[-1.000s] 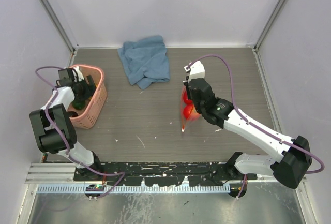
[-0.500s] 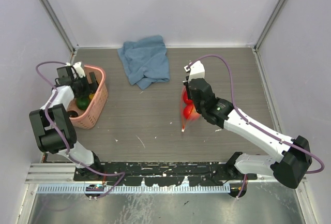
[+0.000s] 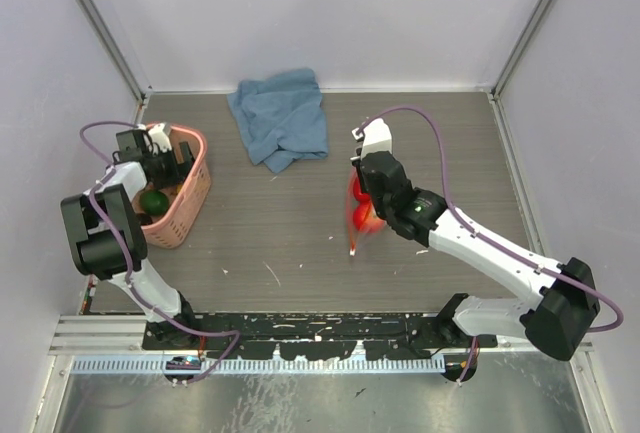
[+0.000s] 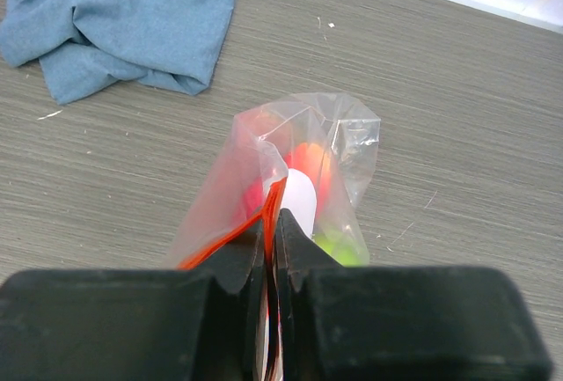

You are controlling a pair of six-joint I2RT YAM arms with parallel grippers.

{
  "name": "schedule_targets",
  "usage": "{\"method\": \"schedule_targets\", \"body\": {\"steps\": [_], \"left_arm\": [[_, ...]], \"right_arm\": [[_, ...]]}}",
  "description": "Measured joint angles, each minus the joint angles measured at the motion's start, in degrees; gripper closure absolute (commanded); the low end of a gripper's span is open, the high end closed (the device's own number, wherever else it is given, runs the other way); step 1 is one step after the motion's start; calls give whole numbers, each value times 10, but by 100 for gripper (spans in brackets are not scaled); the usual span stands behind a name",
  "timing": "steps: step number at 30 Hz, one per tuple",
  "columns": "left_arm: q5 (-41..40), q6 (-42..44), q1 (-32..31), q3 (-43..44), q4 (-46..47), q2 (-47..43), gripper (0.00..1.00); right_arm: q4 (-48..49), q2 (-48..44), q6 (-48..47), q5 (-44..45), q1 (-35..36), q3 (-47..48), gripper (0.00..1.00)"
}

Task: Place the food in the zip-top bag and seal the zipper
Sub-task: Pick up the fake fruit from the bin.

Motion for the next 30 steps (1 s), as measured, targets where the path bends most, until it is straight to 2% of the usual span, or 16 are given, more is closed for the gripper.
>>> {"method": "schedule_targets", "body": {"steps": [6, 13, 18, 24, 30], "left_arm": [[15, 0, 0, 15, -2, 19, 16], [27, 1, 0, 29, -18, 32, 36], [4, -7, 0, 43, -48, 32, 53], [-41, -48, 0, 58, -81, 29, 67], [-101, -107, 0, 73, -117, 22, 74]], "right_arm": [[0, 4, -1, 0, 0, 0, 88], [0, 4, -1, 0, 0, 0, 88], [0, 4, -1, -1, 0, 0, 88], [0, 4, 0, -7, 0, 0, 89], [-1, 3, 1, -17, 0, 0, 89]]}}
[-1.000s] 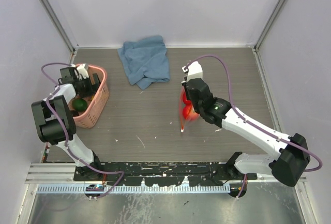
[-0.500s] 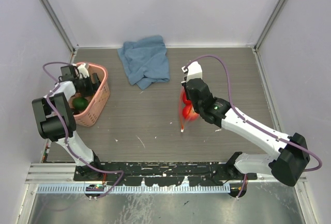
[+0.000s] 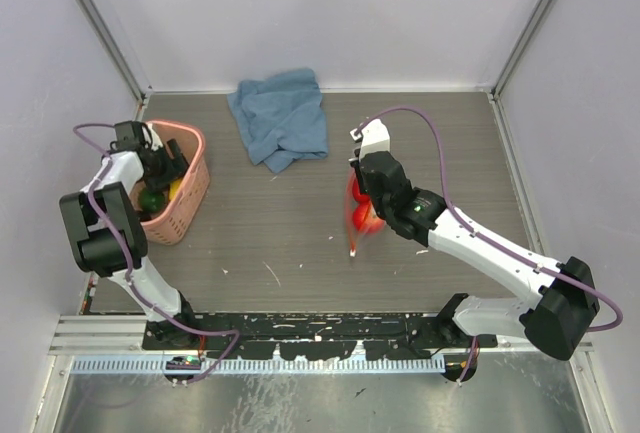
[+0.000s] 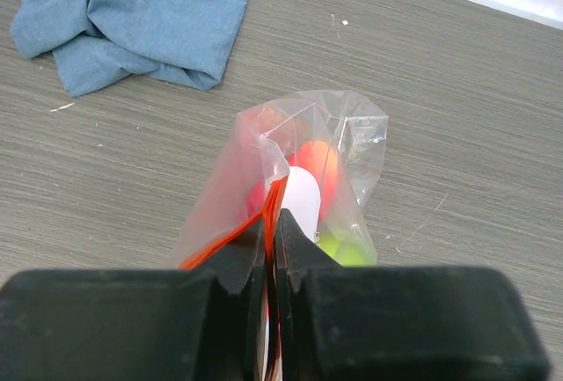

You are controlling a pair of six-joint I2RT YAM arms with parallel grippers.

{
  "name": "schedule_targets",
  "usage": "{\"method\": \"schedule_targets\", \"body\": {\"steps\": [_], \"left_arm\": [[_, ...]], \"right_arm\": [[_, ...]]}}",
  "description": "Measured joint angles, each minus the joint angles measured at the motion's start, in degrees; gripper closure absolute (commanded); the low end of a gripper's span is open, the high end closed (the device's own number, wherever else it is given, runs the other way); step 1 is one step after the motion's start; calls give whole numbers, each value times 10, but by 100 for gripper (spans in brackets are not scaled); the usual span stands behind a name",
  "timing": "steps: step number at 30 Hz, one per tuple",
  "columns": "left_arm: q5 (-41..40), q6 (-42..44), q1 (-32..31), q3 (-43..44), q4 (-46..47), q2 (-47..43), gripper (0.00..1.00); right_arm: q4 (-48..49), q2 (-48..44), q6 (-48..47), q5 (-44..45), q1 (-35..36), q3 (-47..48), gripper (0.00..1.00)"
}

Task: Place the food in the zip-top bag and seal the zipper
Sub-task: Pick up the fake fruit from the bin.

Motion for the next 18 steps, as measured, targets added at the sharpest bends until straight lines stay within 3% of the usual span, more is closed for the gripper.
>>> {"method": "schedule_targets", "body": {"steps": [10, 18], "left_arm": [[-136, -111, 0, -5, -26, -107, 92], [-186, -191, 0, -39, -25, -200, 98]], "right_arm": [[-10, 0, 2, -10, 0, 3, 94], [-22, 0, 2, -10, 0, 19, 100]]}}
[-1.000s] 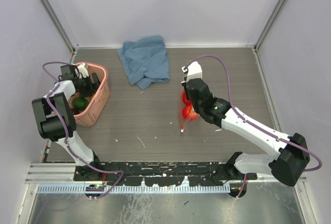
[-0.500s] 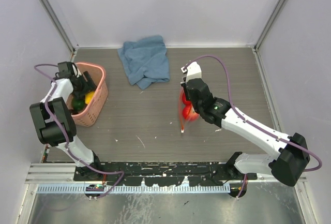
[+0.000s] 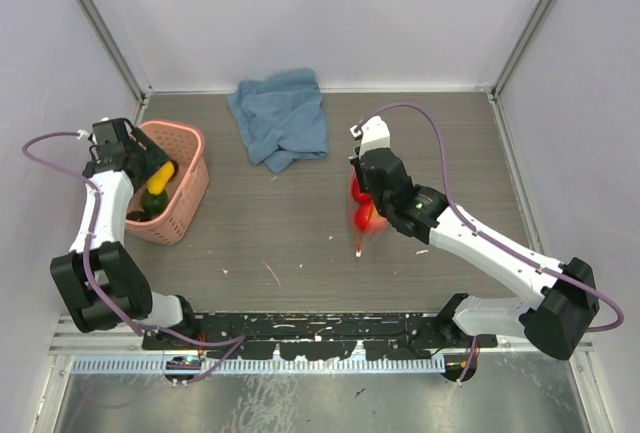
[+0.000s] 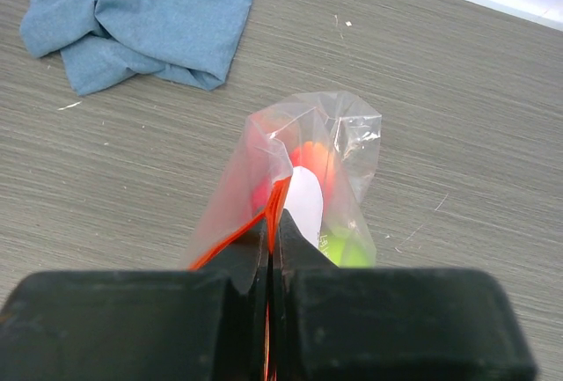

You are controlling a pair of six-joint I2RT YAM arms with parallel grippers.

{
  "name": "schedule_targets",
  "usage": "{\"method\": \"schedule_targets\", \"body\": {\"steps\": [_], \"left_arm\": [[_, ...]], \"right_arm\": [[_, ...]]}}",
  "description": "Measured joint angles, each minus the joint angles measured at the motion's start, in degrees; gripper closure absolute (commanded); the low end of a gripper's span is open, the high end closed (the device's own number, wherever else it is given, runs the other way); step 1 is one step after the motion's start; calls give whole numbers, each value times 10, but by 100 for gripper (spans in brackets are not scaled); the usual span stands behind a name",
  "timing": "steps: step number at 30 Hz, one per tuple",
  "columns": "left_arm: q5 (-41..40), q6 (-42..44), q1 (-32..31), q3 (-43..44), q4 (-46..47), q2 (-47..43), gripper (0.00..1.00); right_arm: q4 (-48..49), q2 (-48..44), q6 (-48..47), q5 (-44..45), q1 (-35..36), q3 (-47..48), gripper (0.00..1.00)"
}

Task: Place the food in the zip-top bag and seal the zipper
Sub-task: Pick up the fake fruit from the bin.

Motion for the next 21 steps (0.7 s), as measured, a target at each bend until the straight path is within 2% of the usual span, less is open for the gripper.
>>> {"method": "schedule_targets", "body": {"steps": [10, 21], "left_arm": [[16, -54, 1, -7, -3, -68, 100], [125, -113, 3, -7, -12, -130, 100]], "right_arm": [[-27, 20, 0, -7, 5, 29, 99], [-39, 41, 0, -17, 8, 48, 99]]}}
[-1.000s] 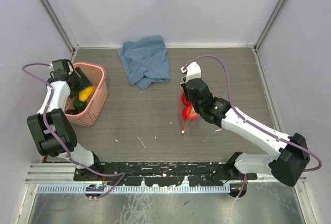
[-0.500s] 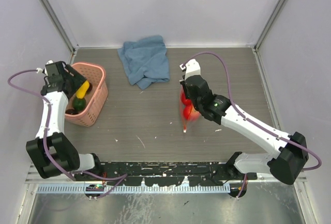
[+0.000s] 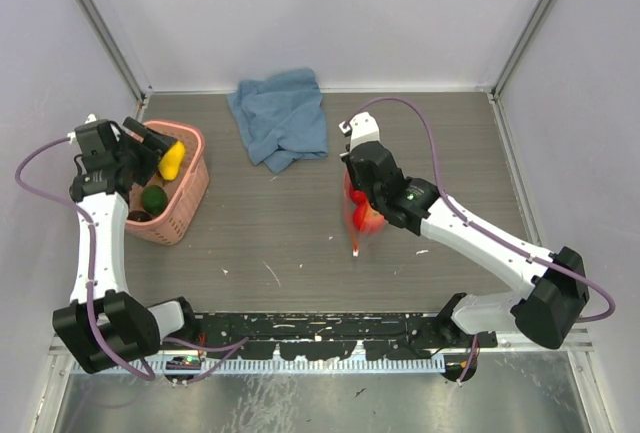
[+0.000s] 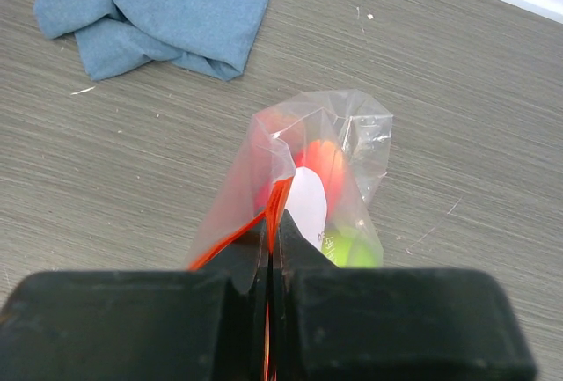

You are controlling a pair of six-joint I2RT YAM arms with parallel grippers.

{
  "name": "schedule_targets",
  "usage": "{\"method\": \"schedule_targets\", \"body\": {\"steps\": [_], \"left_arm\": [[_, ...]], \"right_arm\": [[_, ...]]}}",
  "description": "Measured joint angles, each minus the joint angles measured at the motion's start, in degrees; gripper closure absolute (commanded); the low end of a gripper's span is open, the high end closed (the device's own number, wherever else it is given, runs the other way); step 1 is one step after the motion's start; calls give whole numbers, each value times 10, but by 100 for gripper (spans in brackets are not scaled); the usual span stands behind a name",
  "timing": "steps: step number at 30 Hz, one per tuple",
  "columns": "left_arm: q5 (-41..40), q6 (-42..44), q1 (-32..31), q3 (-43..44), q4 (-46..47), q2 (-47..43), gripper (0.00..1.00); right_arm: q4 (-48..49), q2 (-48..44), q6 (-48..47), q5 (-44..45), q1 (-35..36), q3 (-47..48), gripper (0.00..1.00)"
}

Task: Place the food in the zip-top bag and seal the zipper
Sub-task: Pick up the fake fruit from the bin, then place the fake fruit in the zipper food storage bag.

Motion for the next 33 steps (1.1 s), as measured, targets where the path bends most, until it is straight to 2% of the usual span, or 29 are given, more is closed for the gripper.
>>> {"method": "schedule_targets", "body": {"steps": [5, 11, 16, 23, 33], "left_arm": [[79, -42, -16, -3, 19, -24, 100], [111, -79, -119, -36, 47, -59, 100], [111, -108, -200, -65, 72, -74, 100], [105, -138, -282, -82, 116, -73, 100], [30, -172, -407, -197, 278, -108, 100]], "right_arm": [[-6, 12, 0, -8, 0, 12, 99], [-15, 35, 0, -21, 3, 36, 99], [-21, 59, 2, -30, 4, 68, 99], [-13, 97, 14, -36, 4, 114, 99], [-16, 146, 45, -39, 5, 118, 100]]}}
